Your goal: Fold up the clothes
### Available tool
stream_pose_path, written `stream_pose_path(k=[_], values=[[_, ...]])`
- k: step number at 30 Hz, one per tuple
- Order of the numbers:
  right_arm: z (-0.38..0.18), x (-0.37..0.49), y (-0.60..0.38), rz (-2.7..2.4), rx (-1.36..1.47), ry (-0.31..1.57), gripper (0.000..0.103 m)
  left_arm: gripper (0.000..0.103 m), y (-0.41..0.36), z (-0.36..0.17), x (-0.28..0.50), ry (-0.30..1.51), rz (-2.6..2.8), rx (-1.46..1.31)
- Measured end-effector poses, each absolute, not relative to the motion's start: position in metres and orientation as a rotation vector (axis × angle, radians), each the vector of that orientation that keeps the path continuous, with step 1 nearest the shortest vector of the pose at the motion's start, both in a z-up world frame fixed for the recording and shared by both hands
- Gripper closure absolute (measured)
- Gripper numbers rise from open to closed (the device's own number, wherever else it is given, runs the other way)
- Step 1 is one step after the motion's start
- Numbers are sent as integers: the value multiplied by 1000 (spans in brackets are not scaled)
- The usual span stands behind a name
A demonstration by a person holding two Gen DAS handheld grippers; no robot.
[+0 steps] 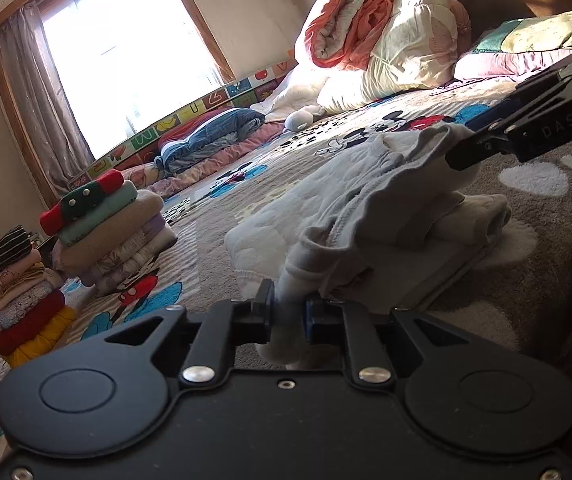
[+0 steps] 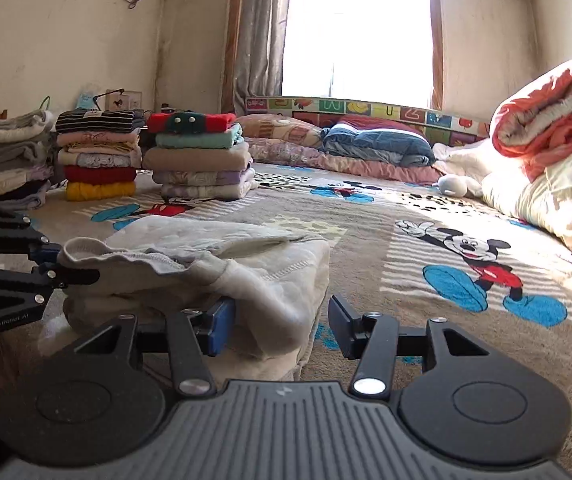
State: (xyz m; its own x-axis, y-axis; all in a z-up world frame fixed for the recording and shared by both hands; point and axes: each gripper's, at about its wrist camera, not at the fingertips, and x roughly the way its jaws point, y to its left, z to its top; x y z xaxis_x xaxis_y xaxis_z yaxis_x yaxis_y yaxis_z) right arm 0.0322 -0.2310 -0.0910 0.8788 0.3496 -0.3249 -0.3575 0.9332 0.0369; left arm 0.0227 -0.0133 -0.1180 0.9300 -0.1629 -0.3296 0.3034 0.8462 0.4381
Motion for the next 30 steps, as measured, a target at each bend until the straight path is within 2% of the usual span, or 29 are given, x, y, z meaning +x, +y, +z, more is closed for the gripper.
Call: stream_pose_path(k=[1, 2, 3, 4, 5, 9, 10, 11, 12, 14, 15, 16, 22, 26, 27, 28, 30], values=[[-94, 36, -236, 369, 38, 354, 52, 55, -12, -117, 22, 280, -240, 498], [-96, 39, -241, 373, 99, 367, 52, 53, -10, -116, 21, 278, -231, 485], [-98, 40, -245, 376, 137, 372, 57, 53, -8, -115, 22, 286, -228, 468], [-99, 43, -248, 384, 177, 382, 67, 53, -6, -114, 23, 297, -226, 451], [-101, 45, -250, 388, 201, 396, 70, 53, -2, -112, 26, 314, -222, 418], [-105, 48, -255, 386, 276, 406, 70, 53, 11, -110, 39, 400, -242, 240], [-105, 49, -255, 388, 293, 409, 70, 56, 14, -109, 42, 417, -249, 185], [-106, 50, -256, 391, 310, 412, 70, 73, 16, -108, 45, 431, -257, 130], [-107, 52, -257, 403, 346, 420, 72, 82, 18, -107, 46, 436, -254, 88], [-110, 55, -260, 435, 429, 437, 82, 90, 22, -100, 45, 420, -269, 7], [-111, 55, -263, 457, 492, 440, 89, 90, 24, -95, 44, 421, -277, -43], [-112, 55, -266, 479, 554, 443, 90, 90, 26, -92, 43, 427, -286, -88], [-150, 57, -284, 516, 1039, 517, 91, 93, 40, -110, 48, 577, -303, -464], [-180, 63, -284, 463, 1081, 621, 91, 94, 50, -127, 50, 629, -261, -584], [-187, 64, -284, 459, 1106, 642, 96, 94, 54, -127, 51, 629, -261, -617], [-188, 63, -283, 455, 1107, 640, 97, 94, 56, -127, 51, 629, -265, -635], [-177, 63, -277, 467, 1021, 635, 92, 94, 55, -123, 48, 621, -284, -619]])
